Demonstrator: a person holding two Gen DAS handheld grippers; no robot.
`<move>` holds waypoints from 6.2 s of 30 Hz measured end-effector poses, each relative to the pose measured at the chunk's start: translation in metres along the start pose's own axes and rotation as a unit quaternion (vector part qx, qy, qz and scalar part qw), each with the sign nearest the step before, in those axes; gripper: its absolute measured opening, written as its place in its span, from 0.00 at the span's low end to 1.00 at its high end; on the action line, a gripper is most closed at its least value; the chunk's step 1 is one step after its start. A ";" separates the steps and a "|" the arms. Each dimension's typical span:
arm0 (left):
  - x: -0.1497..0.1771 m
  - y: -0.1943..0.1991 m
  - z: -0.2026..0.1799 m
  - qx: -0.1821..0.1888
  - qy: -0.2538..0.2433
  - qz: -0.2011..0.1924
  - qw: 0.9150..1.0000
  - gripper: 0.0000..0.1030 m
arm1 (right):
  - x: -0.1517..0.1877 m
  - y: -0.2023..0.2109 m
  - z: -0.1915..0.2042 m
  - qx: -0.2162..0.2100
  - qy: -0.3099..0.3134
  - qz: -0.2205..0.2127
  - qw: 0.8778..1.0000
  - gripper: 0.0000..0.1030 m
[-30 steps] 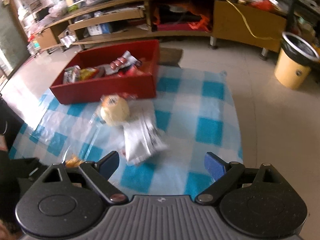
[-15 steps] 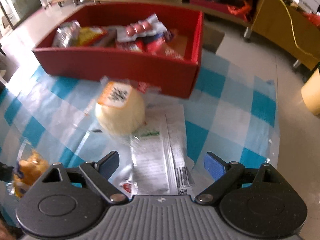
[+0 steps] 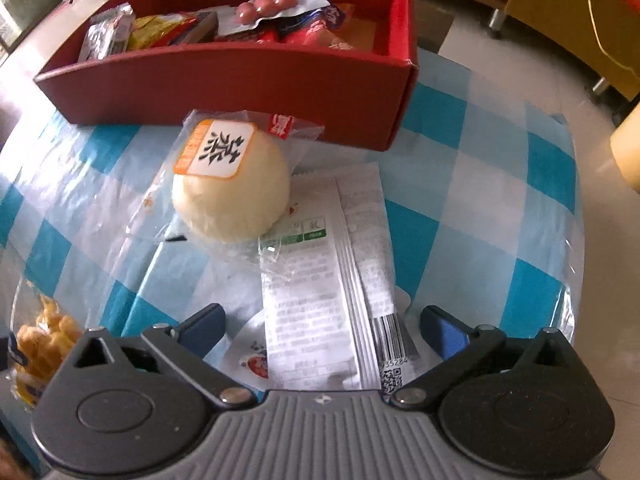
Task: Organize snacks
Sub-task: 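Grasp the white milk-drink pouch with the right gripper while the left holds the waffle pack, then lift and carry the waffle pack and white pouch over the red box, then lower both packs into the red box and open both grippers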
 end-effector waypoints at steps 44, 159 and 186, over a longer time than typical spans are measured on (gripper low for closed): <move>-0.006 0.012 0.020 -0.018 0.037 -0.018 0.999 0.76 | 0.056 0.065 0.008 -0.041 -0.097 -0.013 0.994 0.56; -0.131 0.051 0.063 -0.055 0.064 -0.142 0.986 0.76 | -0.074 0.127 0.058 -0.133 -0.061 -0.218 0.965 0.39; -0.208 -0.012 0.119 -0.084 0.095 -0.140 0.982 0.76 | -0.175 0.061 0.039 -0.130 -0.068 -0.225 0.963 0.39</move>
Point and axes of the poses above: each gripper's, at about its wrist camera, not at the fingertips, and y roughly against the way its jaws point, z to its left, x to its underside, the point moved 10 cm from there along -y, roughly the way its jaws point, and after that the axes turned 9 degrees about -z, right-handed, at the moved point
